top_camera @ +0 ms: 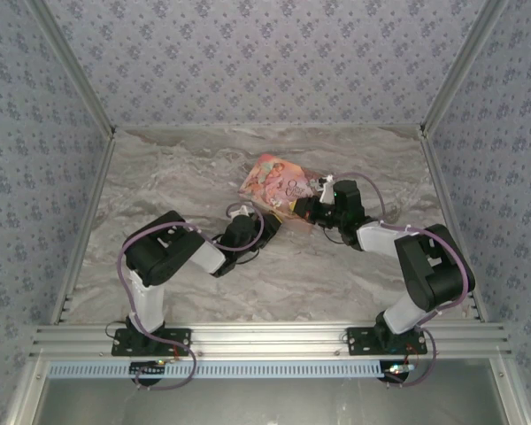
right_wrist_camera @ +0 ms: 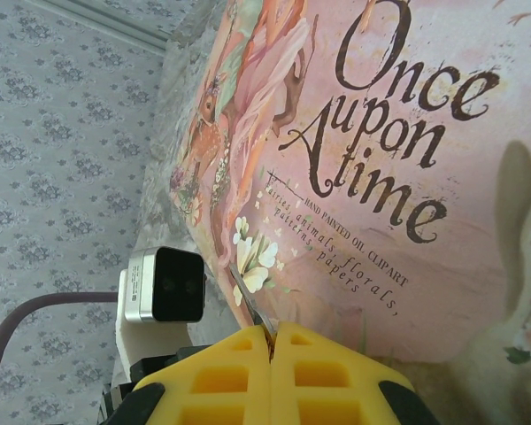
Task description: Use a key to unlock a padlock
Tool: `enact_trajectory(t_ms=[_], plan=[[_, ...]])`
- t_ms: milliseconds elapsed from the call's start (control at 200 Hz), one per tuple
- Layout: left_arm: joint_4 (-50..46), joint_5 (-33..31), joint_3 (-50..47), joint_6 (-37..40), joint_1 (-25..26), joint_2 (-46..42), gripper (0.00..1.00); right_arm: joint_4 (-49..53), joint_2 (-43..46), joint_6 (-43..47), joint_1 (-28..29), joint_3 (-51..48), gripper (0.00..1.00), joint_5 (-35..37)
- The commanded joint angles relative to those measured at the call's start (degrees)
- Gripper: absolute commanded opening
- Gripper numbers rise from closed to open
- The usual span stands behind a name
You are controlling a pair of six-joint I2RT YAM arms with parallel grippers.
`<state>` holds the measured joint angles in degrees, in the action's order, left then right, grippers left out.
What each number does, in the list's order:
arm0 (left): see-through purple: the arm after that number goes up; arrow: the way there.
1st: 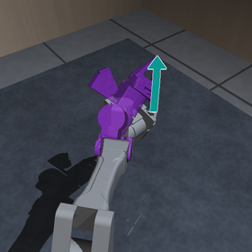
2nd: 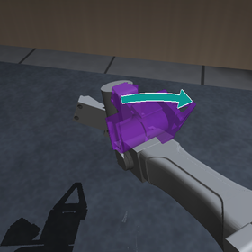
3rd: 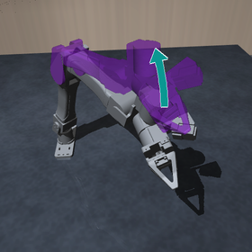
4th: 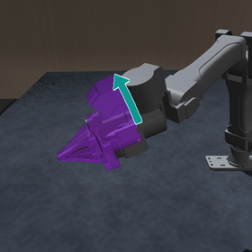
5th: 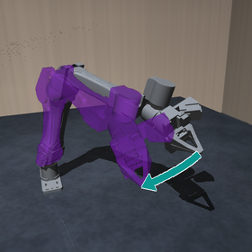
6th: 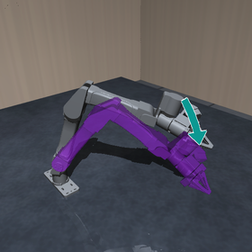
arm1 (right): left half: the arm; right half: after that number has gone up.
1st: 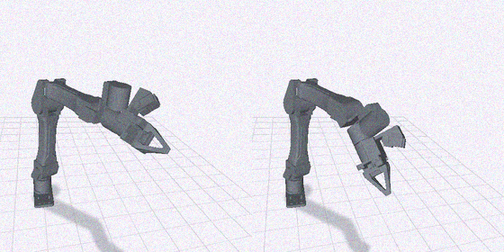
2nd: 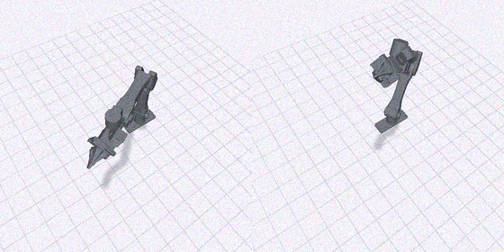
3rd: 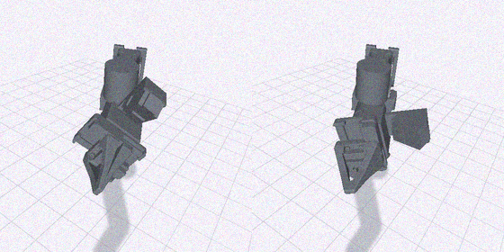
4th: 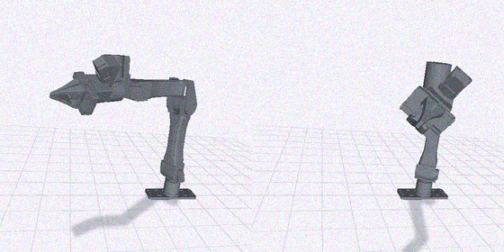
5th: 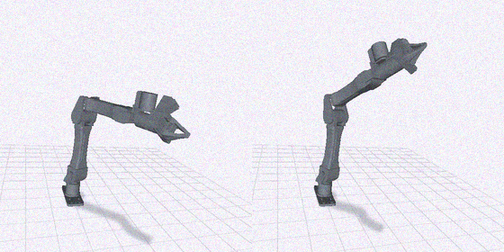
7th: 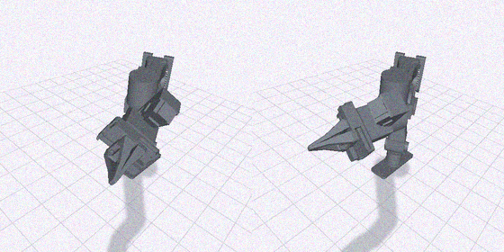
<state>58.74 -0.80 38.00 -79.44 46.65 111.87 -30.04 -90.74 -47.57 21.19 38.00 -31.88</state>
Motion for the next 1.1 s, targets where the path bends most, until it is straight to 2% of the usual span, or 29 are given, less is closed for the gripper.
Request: enact_trajectory(t_ms=[0, 155, 335, 505, 819, 964, 1099], plan=[[-4.83, -1.82, 0.35, -1.68, 0.37, 1.85, 0.23, 3.24, 0.24, 0.24, 0.62, -1.74, 0.0, 0.55], [-7.07, -2.73, 0.83, -2.16, 0.55, 1.32, 0.23, 3.19, 0.3, 0.23, 0.61, -1.61, 0.0, 0.51], [-8.35, -3.17, 0.85, -3.56, 0.88, 1.24, 0.28, 3.15, 0.37, 0.12, 0.67, -1.61, 0.0, 0.44], [-8.88, -3.16, 1.07, -3.92, 0.96, 1.33, 0.27, 2.97, 0.36, 0.2, 0.65, -1.61, 0.0, 0.42], [-9.87, -3.08, 1.39, -3.75, 1.05, 1.24, 0.2, 2.88, 0.35, 0.05, 0.56, -1.66, 0.0, 0.33], [-9.4, -2.66, 1.53, -3.14, 0.94, 0.86, 0.12, 2.9, 1.25, 0.11, 0.48, -1.92, 0.0, 0.26], [-11.9, -1.12, 2.75, -0.16, 0.62, -0.89, 0.08, 2.27, 3.66, 0.37, -0.46, -2.34, 0.0, -0.83]])
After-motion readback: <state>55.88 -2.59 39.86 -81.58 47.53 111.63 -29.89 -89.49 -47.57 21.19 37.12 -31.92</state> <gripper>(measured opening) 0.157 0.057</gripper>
